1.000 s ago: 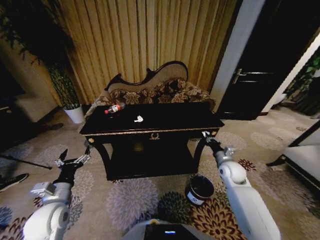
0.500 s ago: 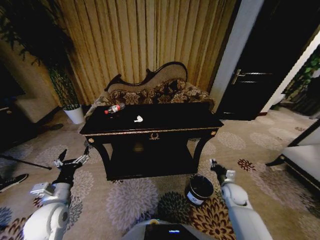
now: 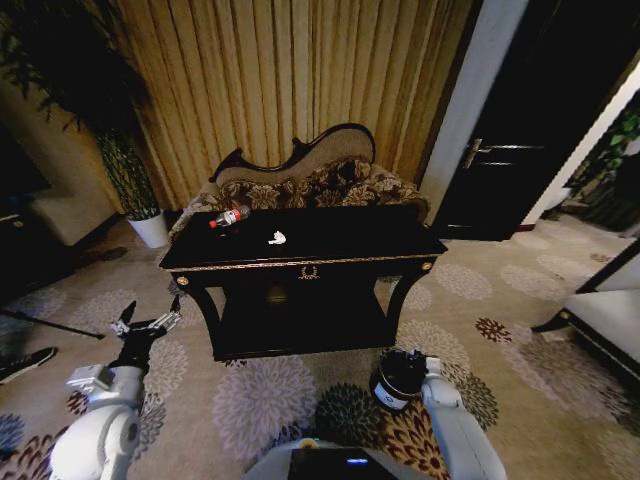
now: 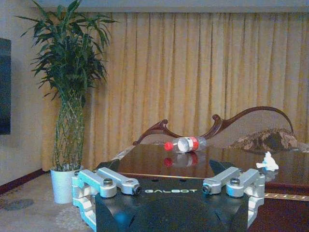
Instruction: Move to the front of the table and place the trash on the table into the trash bin.
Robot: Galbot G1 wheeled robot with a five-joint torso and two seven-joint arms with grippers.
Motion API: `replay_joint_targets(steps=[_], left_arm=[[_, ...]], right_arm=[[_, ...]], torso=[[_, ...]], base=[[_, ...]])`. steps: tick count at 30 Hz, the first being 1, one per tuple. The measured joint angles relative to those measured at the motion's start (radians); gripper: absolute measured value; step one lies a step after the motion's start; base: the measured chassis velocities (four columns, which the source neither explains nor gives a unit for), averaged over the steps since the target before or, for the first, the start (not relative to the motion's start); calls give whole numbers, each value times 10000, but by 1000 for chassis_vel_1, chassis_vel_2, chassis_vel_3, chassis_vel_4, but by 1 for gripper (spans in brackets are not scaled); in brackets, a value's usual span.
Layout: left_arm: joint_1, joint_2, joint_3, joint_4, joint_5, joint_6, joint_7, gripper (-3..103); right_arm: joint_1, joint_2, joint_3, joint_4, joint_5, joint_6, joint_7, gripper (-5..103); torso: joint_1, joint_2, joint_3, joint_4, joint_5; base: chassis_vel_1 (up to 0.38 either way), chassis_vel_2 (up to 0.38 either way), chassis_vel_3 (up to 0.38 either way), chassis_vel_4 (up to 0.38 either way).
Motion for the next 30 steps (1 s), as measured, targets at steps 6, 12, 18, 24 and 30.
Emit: replay_joint_targets(steps=[6, 12, 18, 24, 30], left_arm=[[89, -140, 68, -64, 179, -24, 48, 100], [170, -213, 54, -228, 207, -35, 78, 100], [198, -297, 55, -271, 224, -55, 104, 100], [255, -335, -5, -265, 225, -143, 109, 100], [224, -349, -6, -256, 233, -163, 109, 100]], right_arm=[[-119, -49, 85, -12, -122, -6, 2, 5], [-402, -120, 178, 273, -81, -26, 3, 32], [-543, -133, 224, 539, -42, -38, 3, 54], [-849, -135, 317, 2070, 1074, 114, 4, 76], [-1434, -40, 453, 5022, 1557, 343, 5, 96]], torso=[[-1, 1, -1, -2, 1], [-1, 0, -1, -2, 0], [-1, 1, -1, -2, 0], [-1, 1, -1, -2, 3], [-1, 1, -2, 0, 0]], base=[[0, 0, 0, 0], [0, 0, 0, 0], [0, 0, 0, 0], [0, 0, 0, 0], [0, 0, 0, 0]])
